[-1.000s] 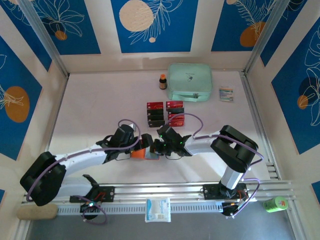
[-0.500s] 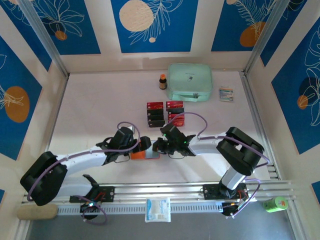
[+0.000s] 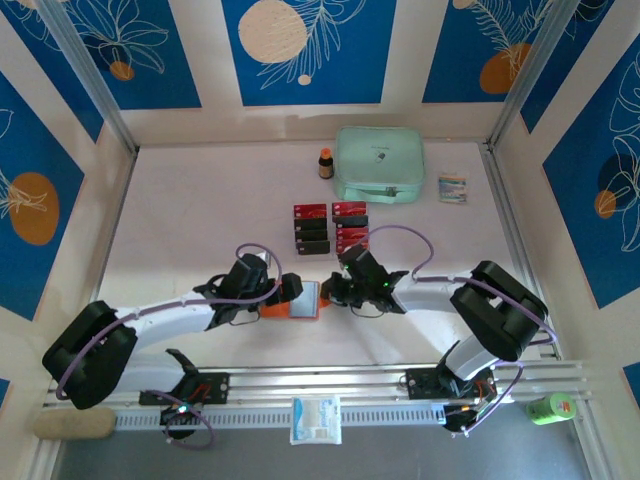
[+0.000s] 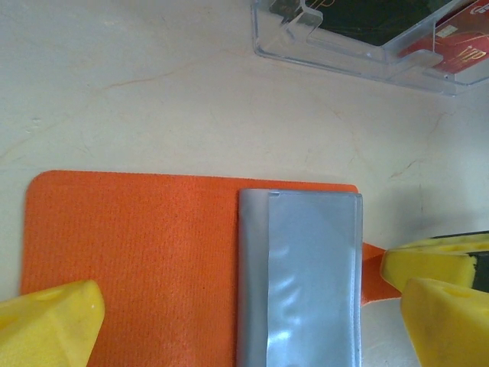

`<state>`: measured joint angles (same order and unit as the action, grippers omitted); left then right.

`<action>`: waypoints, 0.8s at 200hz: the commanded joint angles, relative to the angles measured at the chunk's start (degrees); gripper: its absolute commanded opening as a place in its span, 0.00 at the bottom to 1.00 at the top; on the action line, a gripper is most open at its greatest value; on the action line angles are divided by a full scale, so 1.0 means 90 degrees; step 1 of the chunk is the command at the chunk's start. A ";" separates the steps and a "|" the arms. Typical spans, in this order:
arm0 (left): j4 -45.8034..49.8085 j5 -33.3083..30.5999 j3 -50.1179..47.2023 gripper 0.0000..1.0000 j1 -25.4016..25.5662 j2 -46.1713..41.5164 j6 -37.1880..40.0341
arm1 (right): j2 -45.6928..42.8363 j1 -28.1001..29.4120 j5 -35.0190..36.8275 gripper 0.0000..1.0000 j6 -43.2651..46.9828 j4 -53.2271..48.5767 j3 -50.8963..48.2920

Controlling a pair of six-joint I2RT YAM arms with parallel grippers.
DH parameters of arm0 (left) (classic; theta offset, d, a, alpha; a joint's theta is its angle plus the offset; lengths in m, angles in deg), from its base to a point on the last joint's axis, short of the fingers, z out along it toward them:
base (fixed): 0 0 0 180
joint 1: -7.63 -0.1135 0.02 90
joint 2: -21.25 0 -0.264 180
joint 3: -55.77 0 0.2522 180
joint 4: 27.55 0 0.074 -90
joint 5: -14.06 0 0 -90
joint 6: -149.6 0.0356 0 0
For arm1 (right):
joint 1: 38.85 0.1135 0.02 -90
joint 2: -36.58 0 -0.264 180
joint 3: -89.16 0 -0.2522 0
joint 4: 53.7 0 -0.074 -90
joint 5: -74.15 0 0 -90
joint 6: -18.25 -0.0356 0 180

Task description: Put the credit cards into the card holder

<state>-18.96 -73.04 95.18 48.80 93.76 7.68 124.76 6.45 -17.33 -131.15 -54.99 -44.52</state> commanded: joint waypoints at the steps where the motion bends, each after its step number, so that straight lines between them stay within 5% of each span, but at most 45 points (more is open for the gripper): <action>1: 0.0154 -0.0209 0.0060 1.00 0.0074 0.0110 0.0226 | -0.0049 -0.0023 0.0057 0.00 0.0011 0.0008 -0.0229; 160: 0.0838 -0.0714 0.0585 1.00 0.0716 0.0417 0.1645 | 0.0108 -0.0053 -0.0197 0.00 0.0626 -0.0517 0.0481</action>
<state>-12.69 -77.78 99.36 54.06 96.34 20.00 124.83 5.66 -17.81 -127.37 -57.44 -42.53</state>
